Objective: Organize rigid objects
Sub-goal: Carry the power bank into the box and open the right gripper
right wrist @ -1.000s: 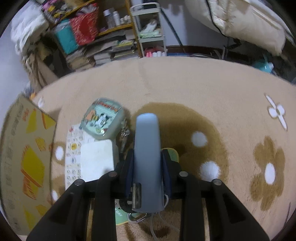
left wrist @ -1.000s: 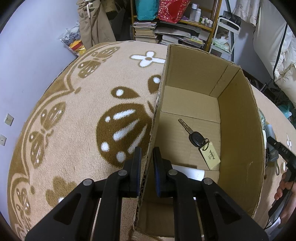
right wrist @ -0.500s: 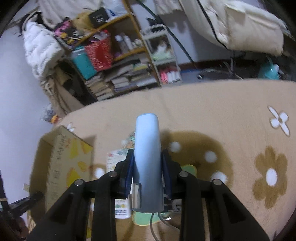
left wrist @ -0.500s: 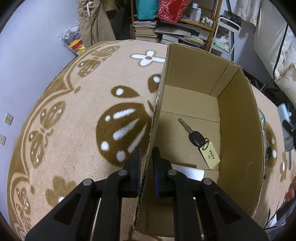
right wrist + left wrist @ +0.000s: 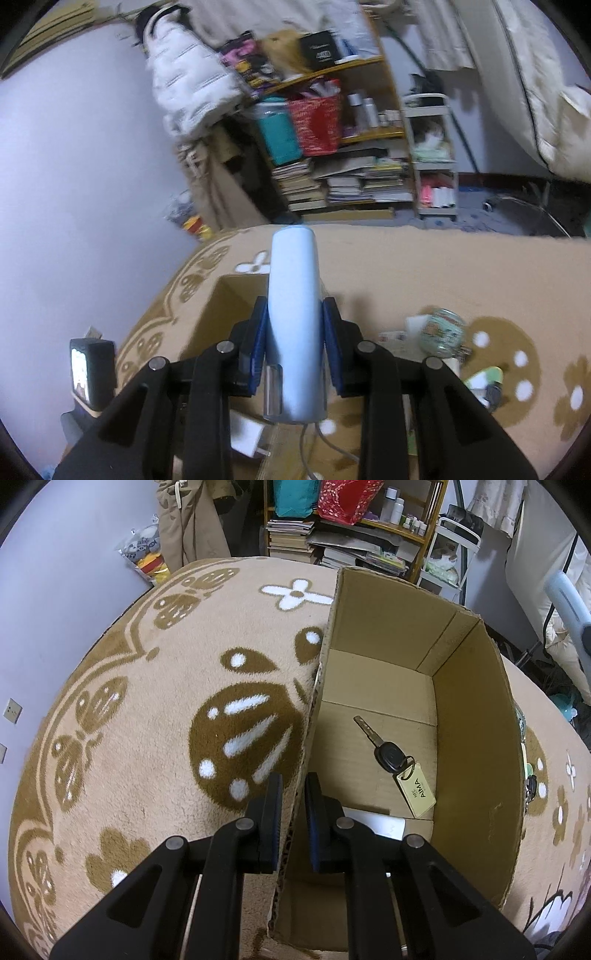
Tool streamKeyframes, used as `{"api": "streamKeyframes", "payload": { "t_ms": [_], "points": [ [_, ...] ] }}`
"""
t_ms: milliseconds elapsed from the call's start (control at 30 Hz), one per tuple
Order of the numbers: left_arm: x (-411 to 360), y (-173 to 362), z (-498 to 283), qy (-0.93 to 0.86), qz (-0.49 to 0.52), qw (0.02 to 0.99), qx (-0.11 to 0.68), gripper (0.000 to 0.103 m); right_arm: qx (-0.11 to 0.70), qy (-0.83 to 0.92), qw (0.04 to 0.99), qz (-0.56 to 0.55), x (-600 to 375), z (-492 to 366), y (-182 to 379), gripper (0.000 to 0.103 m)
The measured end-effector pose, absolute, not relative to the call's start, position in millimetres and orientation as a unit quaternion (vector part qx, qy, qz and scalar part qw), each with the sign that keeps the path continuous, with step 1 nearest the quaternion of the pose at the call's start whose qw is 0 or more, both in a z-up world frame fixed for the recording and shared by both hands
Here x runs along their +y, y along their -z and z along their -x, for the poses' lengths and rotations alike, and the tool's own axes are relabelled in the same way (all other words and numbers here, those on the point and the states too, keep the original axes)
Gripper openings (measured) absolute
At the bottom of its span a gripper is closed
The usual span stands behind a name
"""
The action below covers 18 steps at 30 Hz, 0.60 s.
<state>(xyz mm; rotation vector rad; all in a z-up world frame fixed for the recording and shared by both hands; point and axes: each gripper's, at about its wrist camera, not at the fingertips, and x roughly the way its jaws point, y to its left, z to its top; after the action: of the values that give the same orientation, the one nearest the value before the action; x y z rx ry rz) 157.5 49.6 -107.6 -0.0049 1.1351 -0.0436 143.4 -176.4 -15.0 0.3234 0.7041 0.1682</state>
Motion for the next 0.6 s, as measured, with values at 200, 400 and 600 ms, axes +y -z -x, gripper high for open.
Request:
{"api": "streamKeyframes", "payload": {
  "t_ms": [200,400,600],
  "points": [
    [49.7,108.0,-157.0,0.021,0.0,0.843,0.537,0.013,0.378,-0.101,0.912,-0.127,-140.9,-154.5,37.7,0.031],
    [50.6,108.4,-157.1,0.021,0.003,0.843,0.538,0.013,0.416,-0.111,0.896,-0.112,-124.8,-160.1,69.9,0.031],
    [51.4,109.1,-157.2,0.024,0.009,0.842,0.539,0.013,0.437,-0.119,0.887,-0.085,-115.9,-152.2,84.6,0.03]
  ]
}}
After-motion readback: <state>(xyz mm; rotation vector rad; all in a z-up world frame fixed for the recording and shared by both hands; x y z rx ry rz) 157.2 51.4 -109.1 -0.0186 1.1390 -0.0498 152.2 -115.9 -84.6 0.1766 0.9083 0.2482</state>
